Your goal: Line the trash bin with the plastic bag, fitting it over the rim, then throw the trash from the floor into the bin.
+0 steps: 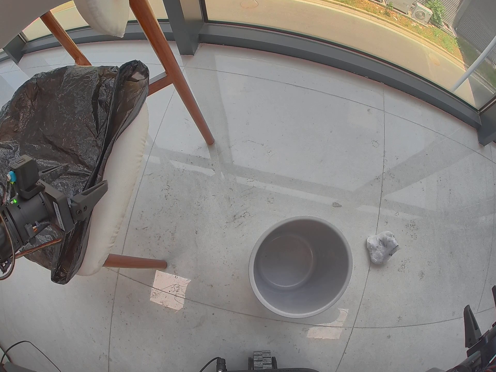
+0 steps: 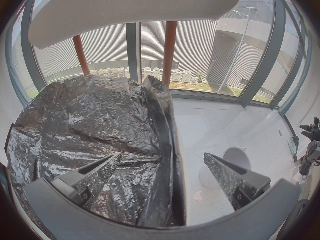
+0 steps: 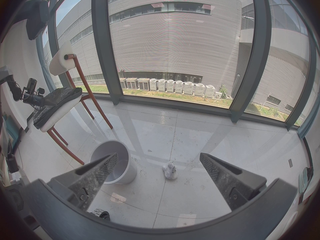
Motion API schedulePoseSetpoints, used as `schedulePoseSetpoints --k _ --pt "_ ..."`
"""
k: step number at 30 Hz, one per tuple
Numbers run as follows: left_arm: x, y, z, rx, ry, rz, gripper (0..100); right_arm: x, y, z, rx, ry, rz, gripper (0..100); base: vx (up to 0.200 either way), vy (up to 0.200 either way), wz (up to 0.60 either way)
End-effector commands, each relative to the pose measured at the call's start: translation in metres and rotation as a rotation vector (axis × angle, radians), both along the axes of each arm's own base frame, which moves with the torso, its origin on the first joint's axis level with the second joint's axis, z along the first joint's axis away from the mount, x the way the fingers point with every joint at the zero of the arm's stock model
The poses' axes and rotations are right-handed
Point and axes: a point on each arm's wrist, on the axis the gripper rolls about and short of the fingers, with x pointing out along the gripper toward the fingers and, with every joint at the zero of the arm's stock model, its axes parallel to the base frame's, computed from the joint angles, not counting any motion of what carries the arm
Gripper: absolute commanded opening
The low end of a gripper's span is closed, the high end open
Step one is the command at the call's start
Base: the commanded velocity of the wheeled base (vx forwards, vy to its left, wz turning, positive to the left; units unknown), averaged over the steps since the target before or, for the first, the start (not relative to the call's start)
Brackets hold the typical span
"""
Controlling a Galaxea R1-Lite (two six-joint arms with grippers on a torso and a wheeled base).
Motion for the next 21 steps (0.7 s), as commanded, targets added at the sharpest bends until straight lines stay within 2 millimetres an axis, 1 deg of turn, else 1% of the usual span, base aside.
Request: schedulePoseSetpoints --k 1,4,5,12,13,15,21 --pt "0.006 -0.005 0.001 0.002 0.002 -0.024 100 0.000 0.000 -0.005 0.000 0.006 0.001 100 0.000 0.000 0.00" --pt "0.006 -0.008 0.002 0.005 0.000 -0.039 100 0.000 0.000 -0.005 0.000 0.006 0.001 100 0.000 0.000 0.00" --pt "0.008 -0.013 -0.001 0.015 0.014 -0.060 100 0.001 0.000 -0.005 0.000 0.008 0.001 100 0.000 0.000 0.00" --pt "0.016 -0.014 -0.005 0.032 0.032 -0.053 100 0.000 0.000 -0.005 0.000 0.006 0.001 100 0.000 0.000 0.00" --pt "0.018 -0.014 -0.007 0.043 0.039 -0.031 100 0.000 0.000 -0.005 0.000 0.006 0.001 100 0.000 0.000 0.00" --pt "0.019 -0.013 -0.009 0.048 0.046 -0.004 100 0.000 0.000 -0.005 0.001 0.006 0.001 100 0.000 0.000 0.00" --pt "0.019 -0.013 -0.011 0.048 0.054 -0.001 100 0.001 0.000 -0.005 0.000 0.008 0.001 100 0.000 0.000 0.00"
